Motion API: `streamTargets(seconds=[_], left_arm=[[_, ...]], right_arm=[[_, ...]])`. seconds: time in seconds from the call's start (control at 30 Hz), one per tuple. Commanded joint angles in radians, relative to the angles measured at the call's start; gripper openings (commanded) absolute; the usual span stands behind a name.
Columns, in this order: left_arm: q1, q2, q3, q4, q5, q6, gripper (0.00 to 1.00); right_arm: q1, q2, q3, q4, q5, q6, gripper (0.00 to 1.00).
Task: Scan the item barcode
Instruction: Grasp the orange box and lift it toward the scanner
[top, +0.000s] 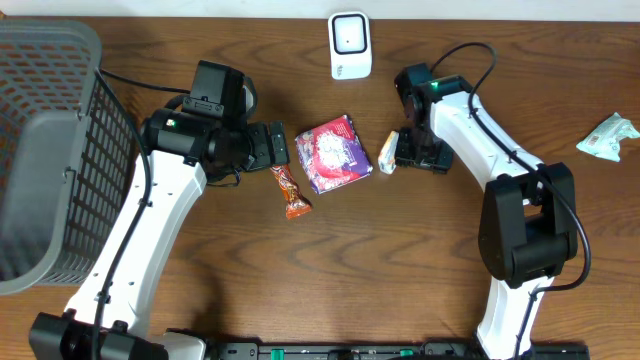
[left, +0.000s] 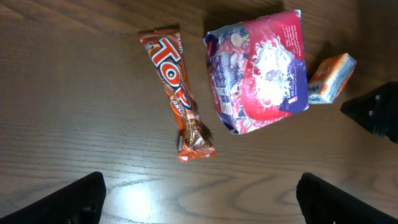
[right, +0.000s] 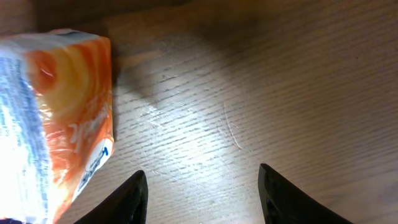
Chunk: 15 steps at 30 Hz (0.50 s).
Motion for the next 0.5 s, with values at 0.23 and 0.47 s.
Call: streamTargets(seconds=[0.23, 0.47], left_arm=[[0.005, -0.011, 0.003, -0.003, -0.011, 0.010, 0.98], [0.005, -0.011, 0.003, -0.003, -0.011, 0.010, 0.98]], right_arm=[[-0.012, -0.008, 0.076, 0.112, -0.298, -0.063, 0.52], [-0.011, -0.008, 0.103, 0.206, -0.323, -0.035, 0.52]])
